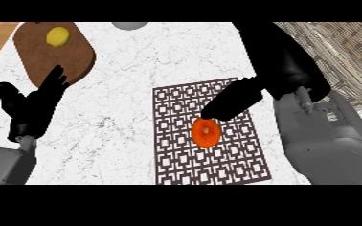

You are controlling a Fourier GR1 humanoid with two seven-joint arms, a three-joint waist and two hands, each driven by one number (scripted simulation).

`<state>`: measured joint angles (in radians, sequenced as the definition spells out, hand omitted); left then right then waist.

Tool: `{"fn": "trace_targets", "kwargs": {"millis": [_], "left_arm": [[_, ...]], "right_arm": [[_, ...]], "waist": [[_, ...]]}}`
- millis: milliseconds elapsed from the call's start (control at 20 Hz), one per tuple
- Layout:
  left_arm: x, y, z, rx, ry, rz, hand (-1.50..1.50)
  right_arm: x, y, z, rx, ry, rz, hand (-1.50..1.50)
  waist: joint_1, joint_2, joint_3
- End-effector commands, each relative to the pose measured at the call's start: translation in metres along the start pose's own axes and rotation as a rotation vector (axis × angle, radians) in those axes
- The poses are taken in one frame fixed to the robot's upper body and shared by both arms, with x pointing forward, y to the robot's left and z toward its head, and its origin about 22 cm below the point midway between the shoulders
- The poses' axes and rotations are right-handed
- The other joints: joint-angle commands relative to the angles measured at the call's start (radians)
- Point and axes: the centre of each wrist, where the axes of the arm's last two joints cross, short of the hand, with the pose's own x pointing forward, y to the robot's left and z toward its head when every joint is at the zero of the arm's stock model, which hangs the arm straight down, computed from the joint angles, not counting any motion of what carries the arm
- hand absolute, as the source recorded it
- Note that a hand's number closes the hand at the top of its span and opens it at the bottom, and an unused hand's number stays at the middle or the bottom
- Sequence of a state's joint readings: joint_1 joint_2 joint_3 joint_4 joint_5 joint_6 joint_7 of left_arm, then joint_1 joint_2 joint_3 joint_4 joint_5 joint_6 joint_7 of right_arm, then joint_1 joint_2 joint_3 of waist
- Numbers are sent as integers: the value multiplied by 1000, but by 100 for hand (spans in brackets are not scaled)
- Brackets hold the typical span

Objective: Pick the squash from the placemat and place it in the basket

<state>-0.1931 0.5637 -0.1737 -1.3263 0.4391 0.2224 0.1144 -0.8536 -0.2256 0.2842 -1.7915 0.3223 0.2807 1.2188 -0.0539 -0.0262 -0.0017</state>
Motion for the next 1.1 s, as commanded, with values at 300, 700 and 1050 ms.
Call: {"fn": "trace_targets", "kwargs": {"millis": [300, 700, 1050], "left_arm": [[1, 6, 0, -4, -14, 2, 0], [6, 0, -8, -41, -28, -21, 0], [-10, -14, -4, -43, -32, -30, 0]], "right_arm": [[-47, 4, 81, -52, 143, -31, -150], [-67, 65, 71, -158, 136, -11, -150], [-93, 110, 58, -233, 103, -140, -150]], "waist": [[11, 13, 1], [47, 26, 1], [51, 28, 2]]}}
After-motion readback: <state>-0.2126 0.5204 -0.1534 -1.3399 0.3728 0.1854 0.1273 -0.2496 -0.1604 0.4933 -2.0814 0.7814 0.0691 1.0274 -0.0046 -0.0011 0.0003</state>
